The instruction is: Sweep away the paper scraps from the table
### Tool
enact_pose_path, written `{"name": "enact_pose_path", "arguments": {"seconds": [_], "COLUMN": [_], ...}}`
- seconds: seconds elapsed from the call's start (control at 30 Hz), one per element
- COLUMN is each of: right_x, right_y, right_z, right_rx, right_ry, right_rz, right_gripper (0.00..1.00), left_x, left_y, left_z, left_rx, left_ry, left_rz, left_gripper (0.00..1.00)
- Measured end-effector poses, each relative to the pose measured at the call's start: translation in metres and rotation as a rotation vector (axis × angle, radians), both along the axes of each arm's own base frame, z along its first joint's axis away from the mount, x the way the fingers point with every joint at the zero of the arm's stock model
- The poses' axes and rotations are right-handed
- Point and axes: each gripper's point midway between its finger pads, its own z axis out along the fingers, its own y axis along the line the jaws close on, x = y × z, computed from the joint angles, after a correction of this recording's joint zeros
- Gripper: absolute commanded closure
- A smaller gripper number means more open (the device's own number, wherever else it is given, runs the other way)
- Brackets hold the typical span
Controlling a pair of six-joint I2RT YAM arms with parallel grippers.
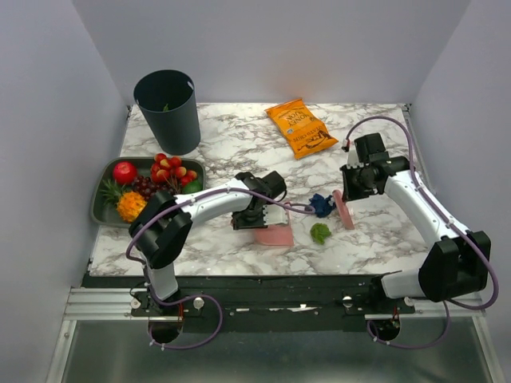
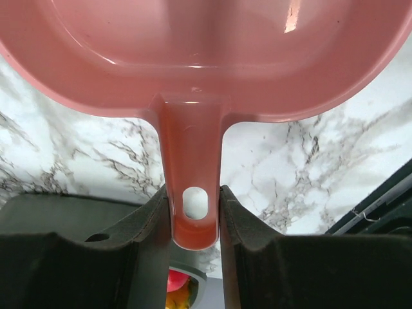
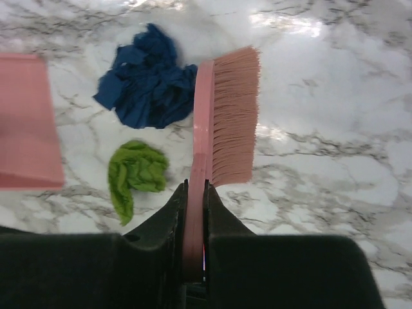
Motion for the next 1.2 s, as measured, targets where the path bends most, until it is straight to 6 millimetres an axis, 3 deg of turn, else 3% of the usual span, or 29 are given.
{"name": "enact_pose_path", "arguments": {"seconds": [0.2,0.37,0.47,0.63,0.77,1.03,1.2], "right_x": [-0.005,-0.013,-0.023,-0.027,-0.034,-0.046,-0.064], "right_y": [0.047,0.099,0.112,0.111,0.100,0.082,0.100], "right_z": [-0.002,0.011,0.013,0.030,0.045,0.054,0.074], "right_rx": [0.187,0.457,0.535,0.544,0.536,0.439,0.541], "right_ry": [0.055,0.143,0.208,0.177,0.132,0.065,-0.006], "right_rz": [0.059,0.125,0.148,0.181,0.196,0.291,0.543], "right_gripper": [1.00,0.99,1.00,0.99,0.99,0.99,1.00], "left_x": [0.013,0.024,0.028,0.028,0.022,0.037,0.050], "left_y": [-0.022,-0.042,-0.048,-0.049,-0.036,-0.007,0.014], "left_z": [-0.004,-0.006,-0.006,-0.007,-0.002,0.031,0.038], "left_rx": [-0.013,-0.039,-0.056,-0.077,-0.087,-0.179,-0.198], "left_ry": [-0.009,-0.019,-0.029,-0.042,-0.051,-0.153,-0.189], "left_rz": [-0.005,-0.008,-0.006,-0.007,0.005,0.114,0.212], "left_gripper": [1.00,1.00,1.00,1.00,1.00,1.00,1.00]}}
